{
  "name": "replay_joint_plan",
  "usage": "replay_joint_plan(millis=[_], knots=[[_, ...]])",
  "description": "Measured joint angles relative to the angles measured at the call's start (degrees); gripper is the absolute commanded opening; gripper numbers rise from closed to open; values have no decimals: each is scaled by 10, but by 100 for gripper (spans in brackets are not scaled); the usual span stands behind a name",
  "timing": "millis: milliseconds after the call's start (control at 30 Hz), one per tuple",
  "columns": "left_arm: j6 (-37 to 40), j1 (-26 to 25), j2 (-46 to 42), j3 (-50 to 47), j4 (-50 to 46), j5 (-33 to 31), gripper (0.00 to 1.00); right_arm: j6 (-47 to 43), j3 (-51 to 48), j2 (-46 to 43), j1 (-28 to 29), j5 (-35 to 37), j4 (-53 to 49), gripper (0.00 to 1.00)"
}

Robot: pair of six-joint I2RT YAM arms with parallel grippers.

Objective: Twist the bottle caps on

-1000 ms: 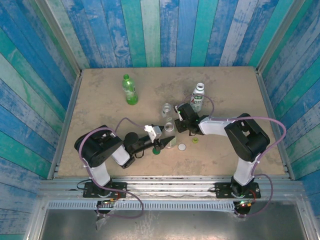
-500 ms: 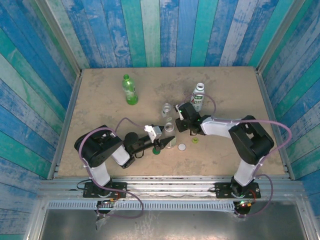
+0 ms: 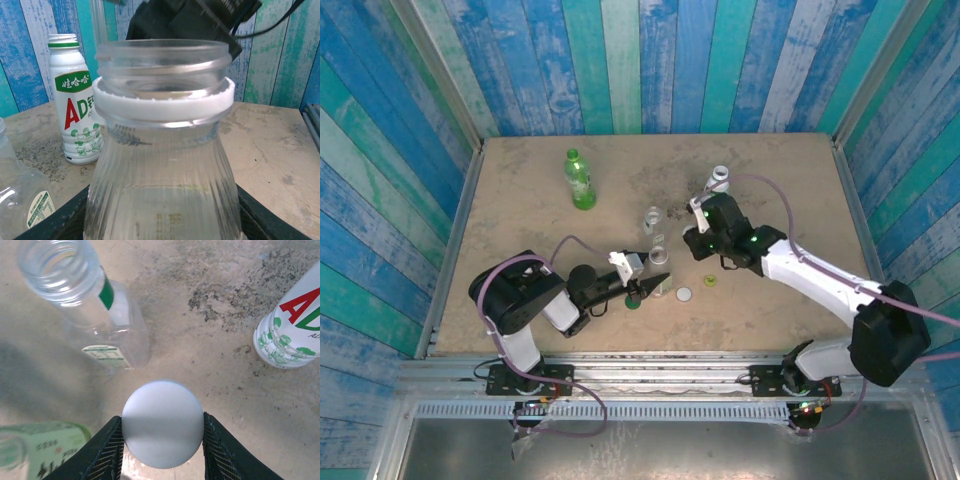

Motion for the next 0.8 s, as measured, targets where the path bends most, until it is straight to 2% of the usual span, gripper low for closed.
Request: replay_joint_plan(millis=[367,800], knots=[[7,0,0,0,0,4,47,-4,92,-31,55,-3,-120,41],[7,0,0,0,0,4,45,-5,159,-32,137,0,-174,41]])
